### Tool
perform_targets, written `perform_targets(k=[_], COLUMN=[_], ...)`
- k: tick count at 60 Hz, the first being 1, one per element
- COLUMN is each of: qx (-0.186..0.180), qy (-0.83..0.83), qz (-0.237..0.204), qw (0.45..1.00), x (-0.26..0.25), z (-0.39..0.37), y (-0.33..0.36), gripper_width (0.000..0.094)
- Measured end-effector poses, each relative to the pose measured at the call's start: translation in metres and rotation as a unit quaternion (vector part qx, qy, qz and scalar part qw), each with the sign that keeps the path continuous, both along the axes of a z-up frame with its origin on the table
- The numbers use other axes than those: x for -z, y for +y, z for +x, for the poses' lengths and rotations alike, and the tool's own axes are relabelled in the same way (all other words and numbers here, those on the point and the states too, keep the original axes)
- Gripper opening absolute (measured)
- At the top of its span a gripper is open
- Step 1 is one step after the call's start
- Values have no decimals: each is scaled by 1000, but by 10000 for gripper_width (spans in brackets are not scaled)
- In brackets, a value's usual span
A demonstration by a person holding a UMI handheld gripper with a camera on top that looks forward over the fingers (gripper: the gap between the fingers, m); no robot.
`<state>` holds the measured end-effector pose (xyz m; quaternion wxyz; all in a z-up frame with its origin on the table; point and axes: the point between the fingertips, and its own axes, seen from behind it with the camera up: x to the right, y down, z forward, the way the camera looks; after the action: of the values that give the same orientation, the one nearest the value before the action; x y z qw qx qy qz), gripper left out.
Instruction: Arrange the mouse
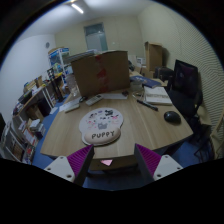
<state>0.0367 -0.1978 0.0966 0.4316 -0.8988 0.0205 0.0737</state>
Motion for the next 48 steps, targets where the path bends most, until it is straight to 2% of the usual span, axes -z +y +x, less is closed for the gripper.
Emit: perform_targets(k=[12, 21, 34, 48], qx=[-11, -16, -3, -43], qy=[10, 8, -47, -82], qz=[2, 10, 22, 19], qw=[1000, 1000, 999, 996], x=[-2, 4, 53, 104], z=[30, 100, 246, 312], y=[-1, 15, 64, 125], gripper_width=[834, 829, 829, 822])
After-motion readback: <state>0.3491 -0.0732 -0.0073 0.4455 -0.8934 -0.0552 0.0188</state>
